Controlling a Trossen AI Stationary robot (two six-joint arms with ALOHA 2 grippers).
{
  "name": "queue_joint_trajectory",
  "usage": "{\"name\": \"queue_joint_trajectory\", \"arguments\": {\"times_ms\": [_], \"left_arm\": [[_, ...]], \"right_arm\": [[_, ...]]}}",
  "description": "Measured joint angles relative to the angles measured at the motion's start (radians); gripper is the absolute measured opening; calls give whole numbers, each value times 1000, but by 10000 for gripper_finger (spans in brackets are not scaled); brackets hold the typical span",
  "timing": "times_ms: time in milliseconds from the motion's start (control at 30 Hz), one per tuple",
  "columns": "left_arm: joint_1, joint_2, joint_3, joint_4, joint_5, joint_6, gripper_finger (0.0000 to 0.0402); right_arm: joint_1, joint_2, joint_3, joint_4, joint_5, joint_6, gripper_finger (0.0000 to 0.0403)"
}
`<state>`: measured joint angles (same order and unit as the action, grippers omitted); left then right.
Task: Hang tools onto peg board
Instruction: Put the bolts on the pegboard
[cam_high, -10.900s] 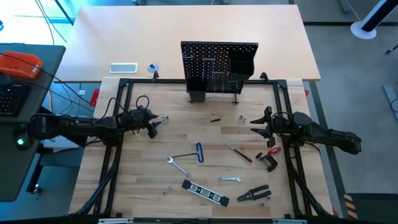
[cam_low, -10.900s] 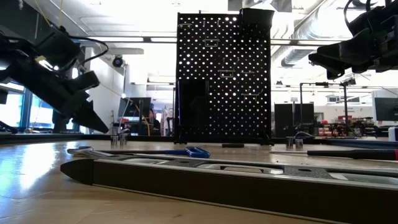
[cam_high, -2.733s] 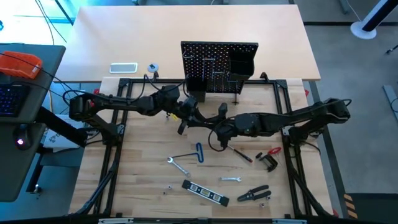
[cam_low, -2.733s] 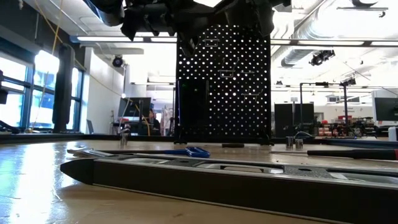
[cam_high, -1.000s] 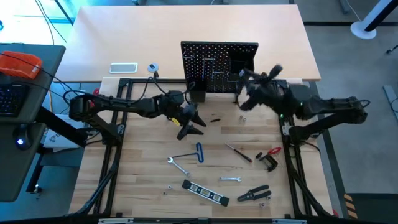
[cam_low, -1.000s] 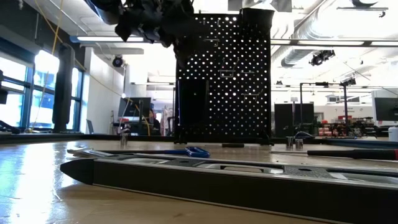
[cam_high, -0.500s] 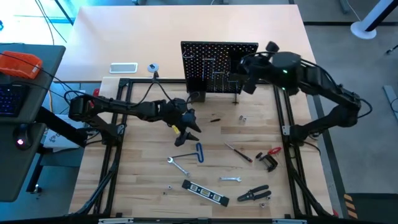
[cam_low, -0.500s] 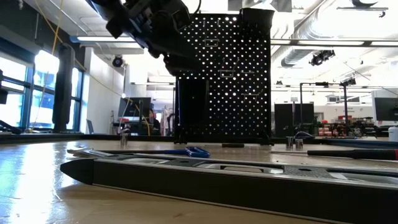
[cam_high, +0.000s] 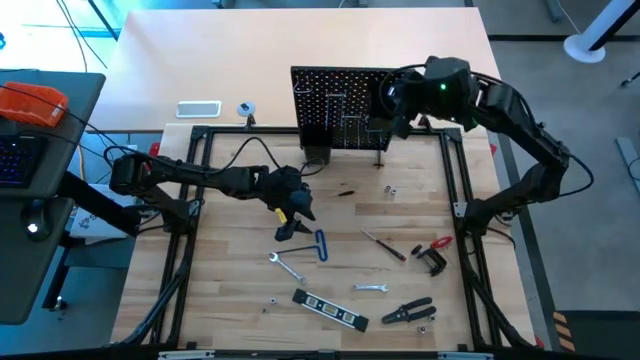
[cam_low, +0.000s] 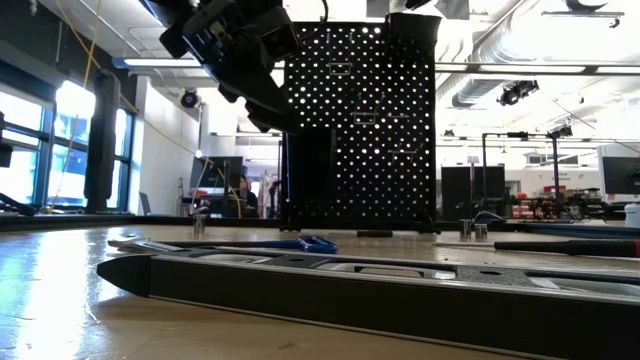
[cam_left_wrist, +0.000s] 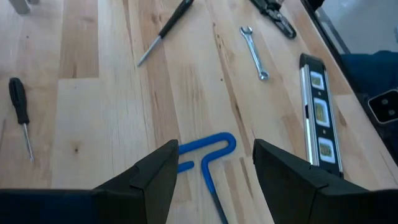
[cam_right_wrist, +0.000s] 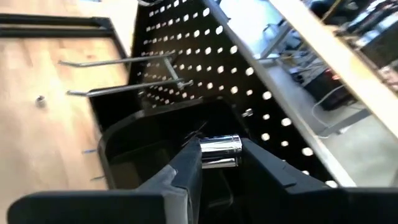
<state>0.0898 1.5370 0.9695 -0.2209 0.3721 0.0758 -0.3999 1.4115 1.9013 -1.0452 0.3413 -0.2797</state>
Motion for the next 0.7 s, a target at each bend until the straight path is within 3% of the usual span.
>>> {"name": "queue_joint_trajectory", "arguments": {"times_ms": [167, 500, 700], "left_arm": [[0, 0, 0, -1, 0, 6, 202], [0, 0, 0, -2, -1, 7, 202], [0, 0, 0, -4, -2, 8, 202]], "right_arm": [[-13, 4, -1, -13, -12, 10, 101], [-13, 3, -1, -11, -12, 9, 186], [0, -15, -2, 5, -12, -16, 201]]}}
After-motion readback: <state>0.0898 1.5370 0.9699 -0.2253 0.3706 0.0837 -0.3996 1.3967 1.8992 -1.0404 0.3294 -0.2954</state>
